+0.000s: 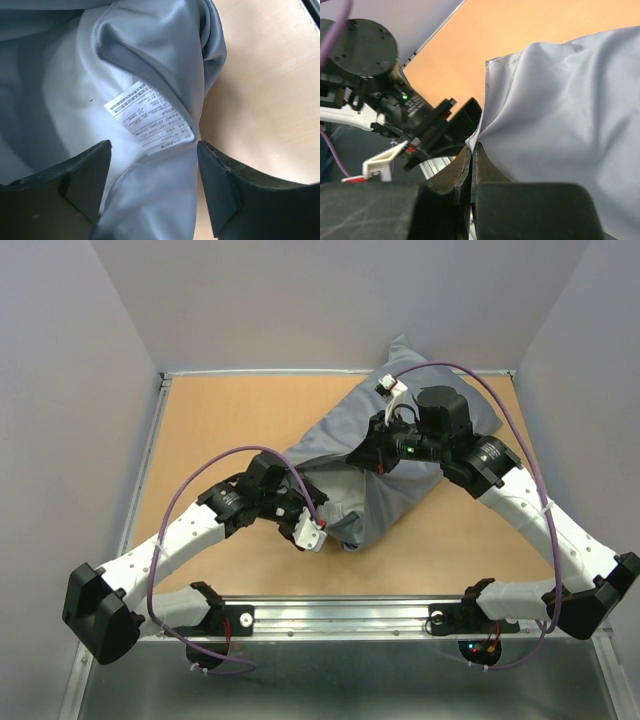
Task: Put the pillow into the pillowcase
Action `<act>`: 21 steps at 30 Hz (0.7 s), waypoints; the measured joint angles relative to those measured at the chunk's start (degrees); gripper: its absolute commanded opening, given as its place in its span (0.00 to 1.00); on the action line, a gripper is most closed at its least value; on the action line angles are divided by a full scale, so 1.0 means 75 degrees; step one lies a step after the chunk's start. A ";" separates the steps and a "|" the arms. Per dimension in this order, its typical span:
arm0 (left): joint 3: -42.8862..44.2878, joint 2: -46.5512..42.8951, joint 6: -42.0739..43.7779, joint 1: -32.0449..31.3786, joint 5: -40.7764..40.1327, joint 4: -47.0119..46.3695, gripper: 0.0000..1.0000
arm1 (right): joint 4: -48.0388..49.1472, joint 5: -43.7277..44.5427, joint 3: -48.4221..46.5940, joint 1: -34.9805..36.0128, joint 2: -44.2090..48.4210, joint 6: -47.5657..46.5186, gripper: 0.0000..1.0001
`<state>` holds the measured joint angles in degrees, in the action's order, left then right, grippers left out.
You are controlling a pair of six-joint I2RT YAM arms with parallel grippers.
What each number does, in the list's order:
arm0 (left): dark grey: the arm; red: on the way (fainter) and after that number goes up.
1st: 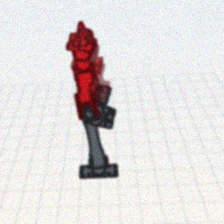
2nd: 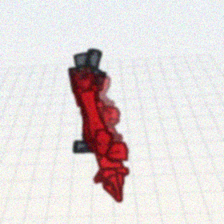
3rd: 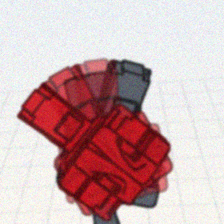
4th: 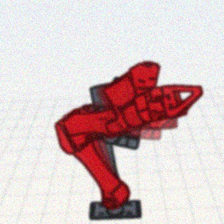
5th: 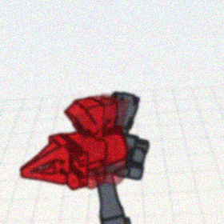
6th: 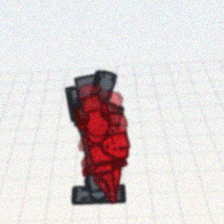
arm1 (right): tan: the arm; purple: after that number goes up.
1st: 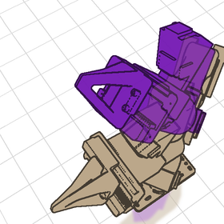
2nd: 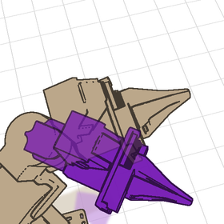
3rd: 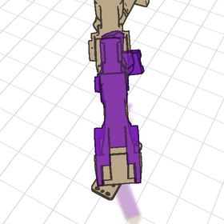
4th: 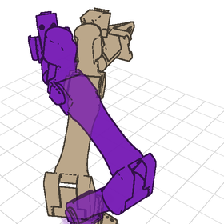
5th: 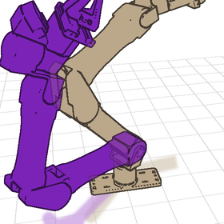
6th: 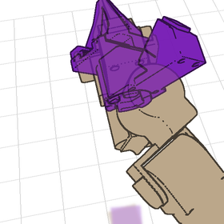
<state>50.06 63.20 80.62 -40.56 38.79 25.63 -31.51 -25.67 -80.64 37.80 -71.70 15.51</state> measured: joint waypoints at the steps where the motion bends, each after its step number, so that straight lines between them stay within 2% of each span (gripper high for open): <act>1: 0.0000 0.0079 0.0009 -0.0038 -0.0009 -0.0023 0.82 | 0.0000 -0.0003 0.0000 0.0000 0.0003 0.0026 0.01; 4: 0.0000 0.0458 0.0289 -0.0085 -0.0079 -0.0096 0.78 | 0.0000 -0.0003 0.0000 -0.0003 0.0003 0.0082 0.01; 7: 0.0000 0.0734 0.0685 -0.0131 -0.0216 -0.0085 0.37 | 0.0000 0.0000 0.0000 0.0000 0.0003 0.0108 0.00; 8: 0.0000 0.0845 0.0892 -0.0163 -0.0271 -0.0070 0.15 | 0.0000 0.0000 0.0000 -0.0003 0.0003 0.0108 0.01; 10: 0.0154 0.1046 0.0956 -0.0189 -0.0364 0.0175 0.00 | 0.0000 0.0015 0.0000 -0.0003 0.0003 0.0105 0.00; 14: 0.0968 0.1279 0.0866 -0.0093 -0.0393 0.0705 0.00 | 0.0000 0.0029 0.0012 -0.0009 0.0023 0.0102 0.01; 17: 0.1431 0.0906 0.0358 0.0067 -0.0379 0.0522 0.00 | -0.0003 0.0026 0.0032 -0.0020 0.0079 0.0096 0.01; 21: 0.1145 -0.0070 -0.0976 0.0175 -0.0769 -0.0924 0.00 | -0.0003 0.0020 0.0090 -0.0032 0.0169 0.0102 0.00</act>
<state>58.65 62.67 73.30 -39.24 33.01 18.70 -31.53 -25.52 -79.96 37.56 -70.43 16.27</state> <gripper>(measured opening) 0.025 0.020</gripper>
